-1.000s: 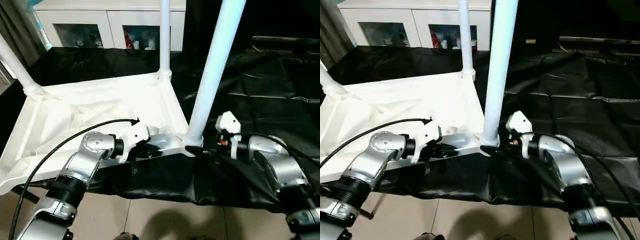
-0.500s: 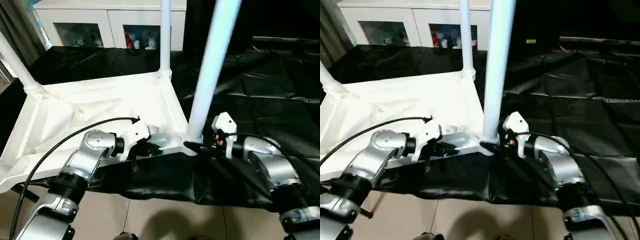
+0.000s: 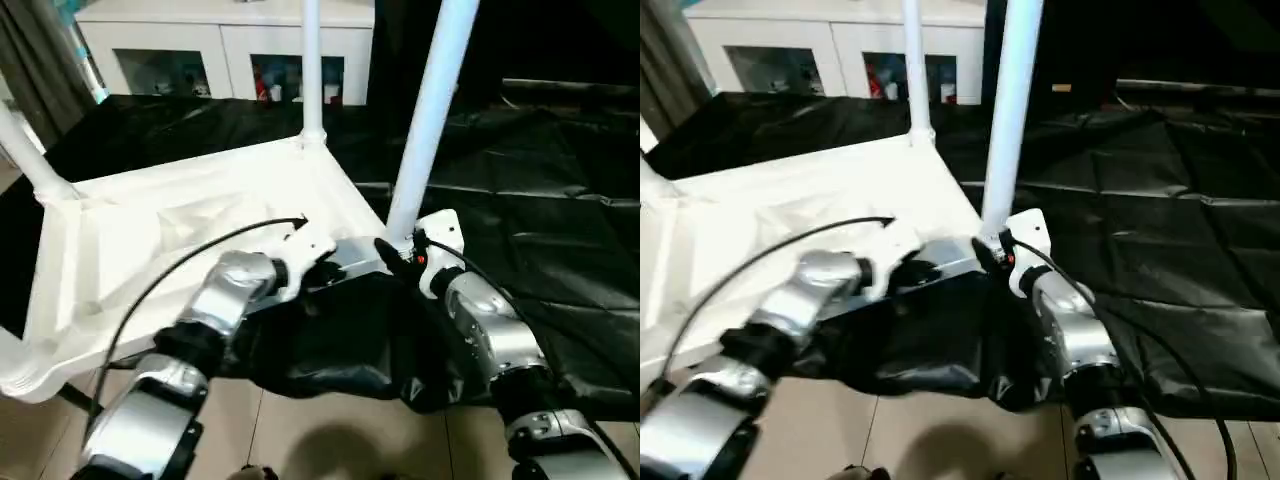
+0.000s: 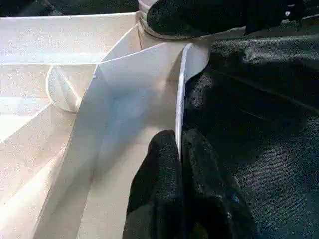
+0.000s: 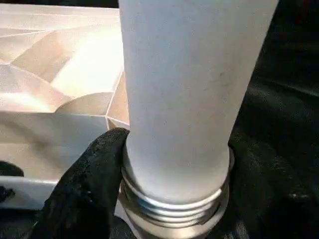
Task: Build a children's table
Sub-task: Rotate leg to tighten
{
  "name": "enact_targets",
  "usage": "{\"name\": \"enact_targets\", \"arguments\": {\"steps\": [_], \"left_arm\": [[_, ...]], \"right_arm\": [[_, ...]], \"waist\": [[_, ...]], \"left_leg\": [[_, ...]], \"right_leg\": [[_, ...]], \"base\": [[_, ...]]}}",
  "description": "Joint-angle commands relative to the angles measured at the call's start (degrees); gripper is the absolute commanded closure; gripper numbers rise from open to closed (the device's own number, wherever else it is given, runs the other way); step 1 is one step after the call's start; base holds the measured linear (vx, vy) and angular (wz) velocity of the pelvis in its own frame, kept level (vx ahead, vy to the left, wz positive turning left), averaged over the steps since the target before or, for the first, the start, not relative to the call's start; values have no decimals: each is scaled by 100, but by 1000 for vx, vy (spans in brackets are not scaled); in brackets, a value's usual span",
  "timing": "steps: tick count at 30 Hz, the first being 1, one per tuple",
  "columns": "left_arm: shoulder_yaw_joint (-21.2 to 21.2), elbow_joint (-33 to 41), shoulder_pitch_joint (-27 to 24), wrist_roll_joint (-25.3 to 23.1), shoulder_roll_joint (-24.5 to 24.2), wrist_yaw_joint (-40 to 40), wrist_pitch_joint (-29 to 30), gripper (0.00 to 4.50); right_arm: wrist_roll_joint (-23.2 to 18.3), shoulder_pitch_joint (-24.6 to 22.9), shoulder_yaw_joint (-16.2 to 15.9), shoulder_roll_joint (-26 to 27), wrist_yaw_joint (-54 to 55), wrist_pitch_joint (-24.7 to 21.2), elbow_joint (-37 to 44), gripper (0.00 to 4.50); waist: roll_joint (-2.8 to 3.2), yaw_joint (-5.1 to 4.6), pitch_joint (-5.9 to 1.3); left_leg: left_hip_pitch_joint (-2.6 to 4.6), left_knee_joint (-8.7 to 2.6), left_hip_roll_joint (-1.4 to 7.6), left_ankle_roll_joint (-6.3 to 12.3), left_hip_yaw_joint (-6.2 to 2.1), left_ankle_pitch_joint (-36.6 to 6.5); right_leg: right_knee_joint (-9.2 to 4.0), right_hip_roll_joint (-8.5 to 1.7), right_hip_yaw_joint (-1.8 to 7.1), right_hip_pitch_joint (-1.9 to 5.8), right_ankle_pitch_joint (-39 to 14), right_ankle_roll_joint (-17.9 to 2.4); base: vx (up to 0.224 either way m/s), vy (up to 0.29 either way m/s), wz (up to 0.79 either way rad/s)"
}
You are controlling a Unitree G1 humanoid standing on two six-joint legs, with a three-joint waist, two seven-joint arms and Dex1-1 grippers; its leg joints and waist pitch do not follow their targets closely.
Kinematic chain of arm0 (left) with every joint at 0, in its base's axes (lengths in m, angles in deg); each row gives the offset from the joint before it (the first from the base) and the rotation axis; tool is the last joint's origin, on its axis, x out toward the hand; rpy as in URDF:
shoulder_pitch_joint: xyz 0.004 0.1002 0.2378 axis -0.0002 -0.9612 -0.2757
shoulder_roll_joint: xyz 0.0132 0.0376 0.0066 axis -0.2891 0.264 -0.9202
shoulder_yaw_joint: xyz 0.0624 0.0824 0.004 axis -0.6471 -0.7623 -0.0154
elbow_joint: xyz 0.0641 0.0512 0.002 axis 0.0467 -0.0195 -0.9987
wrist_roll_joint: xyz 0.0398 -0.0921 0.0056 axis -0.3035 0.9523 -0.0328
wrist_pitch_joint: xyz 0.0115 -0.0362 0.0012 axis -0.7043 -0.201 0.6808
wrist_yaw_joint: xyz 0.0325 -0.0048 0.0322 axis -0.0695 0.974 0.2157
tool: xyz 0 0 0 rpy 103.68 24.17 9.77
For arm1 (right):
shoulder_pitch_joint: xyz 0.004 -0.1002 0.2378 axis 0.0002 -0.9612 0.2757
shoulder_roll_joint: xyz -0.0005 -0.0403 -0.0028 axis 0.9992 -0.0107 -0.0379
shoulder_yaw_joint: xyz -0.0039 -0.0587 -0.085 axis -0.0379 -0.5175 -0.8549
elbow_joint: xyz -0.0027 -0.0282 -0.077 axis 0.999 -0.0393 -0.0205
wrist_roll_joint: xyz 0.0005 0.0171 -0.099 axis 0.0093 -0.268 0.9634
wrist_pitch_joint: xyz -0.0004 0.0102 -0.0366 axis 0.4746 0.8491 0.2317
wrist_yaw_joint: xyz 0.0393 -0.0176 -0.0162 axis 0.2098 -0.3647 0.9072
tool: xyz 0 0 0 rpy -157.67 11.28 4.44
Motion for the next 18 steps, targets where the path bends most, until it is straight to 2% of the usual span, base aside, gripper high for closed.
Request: {"name": "enact_targets", "arguments": {"steps": [1, 3, 5, 6, 7, 9, 11, 12, 18], "left_arm": [[241, -128, 156, 159, 310, -729, -103, 450], [189, -143, 137, 153, 290, -500, -247, 450], [126, -73, 61, 193, 189, -156, -349, 450], [126, -73, 61, 193, 189, -156, -349, 450], [102, -27, 16, 204, 117, 8, -366, 450], [72, 44, -53, 223, -1, 270, -413, 450], [24, 263, -225, 316, -293, 887, -456, 450], [-7, 395, -328, 349, -500, 1230, -472, 450], [-37, 641, -511, 443, -916, 1888, -574, 450]], "right_arm": [[-26, -251, -522, 450, -470, -128, -140, 119], [-126, -276, -507, 434, -700, -132, -19, 105], [-120, -279, -567, 289, -920, -105, 70, 84], [-120, -279, -567, 289, -920, -105, 70, 60], [-131, -280, -601, 181, -1070, -98, 125, 60], [-169, -281, -613, 7, -1352, -100, 210, 58], [-309, -269, -568, -420, -2027, -98, 372, 58], [-392, -261, -546, -692, -2438, -76, 452, 58], [-508, -299, -589, -1151, -3258, -58, 655, 58]], "waist": [[-108, -31, -286], [-111, -28, -315], [-121, -10, -321], [-124, -8, -326], [-124, -8, -326], [-129, 21, -351], [-142, 36, -366], [-127, 41, -384], [-125, 99, -415]], "left_leg": [[194, -474, 192, 83, -169, -2561], [155, -495, 206, 117, -174, -2447], [171, -484, 202, 155, -150, -2398], [148, -478, 201, 195, -144, -2297], [148, -478, 201, 195, -144, -2297], [115, -459, 208, 293, -132, -2020], [95, -444, 216, 382, -117, -1820], [85, -423, 221, 473, -110, -1733], [74, -328, 238, 552, -44, -1339]], "right_leg": [[-547, -259, 98, 67, -3051, -660], [-517, -267, 104, 115, -2706, -741], [-509, -274, 126, 98, -2553, -818], [-491, -287, 136, 119, -2446, -869], [-491, -287, 136, 119, -2446, -869], [-457, -300, 146, 162, -2151, -941], [-411, -294, 142, 198, -1824, -1070], [-384, -293, 133, 210, -1731, -1142], [-291, -265, 142, 179, -1279, -1368]], "base": [[0, 0, 0], [0, 0, 0], [0, 0, 0], [0, 0, 0], [0, 0, 0], [0, 0, 0], [0, 0, 0], [0, 0, 0], [12, -9, 0]]}}
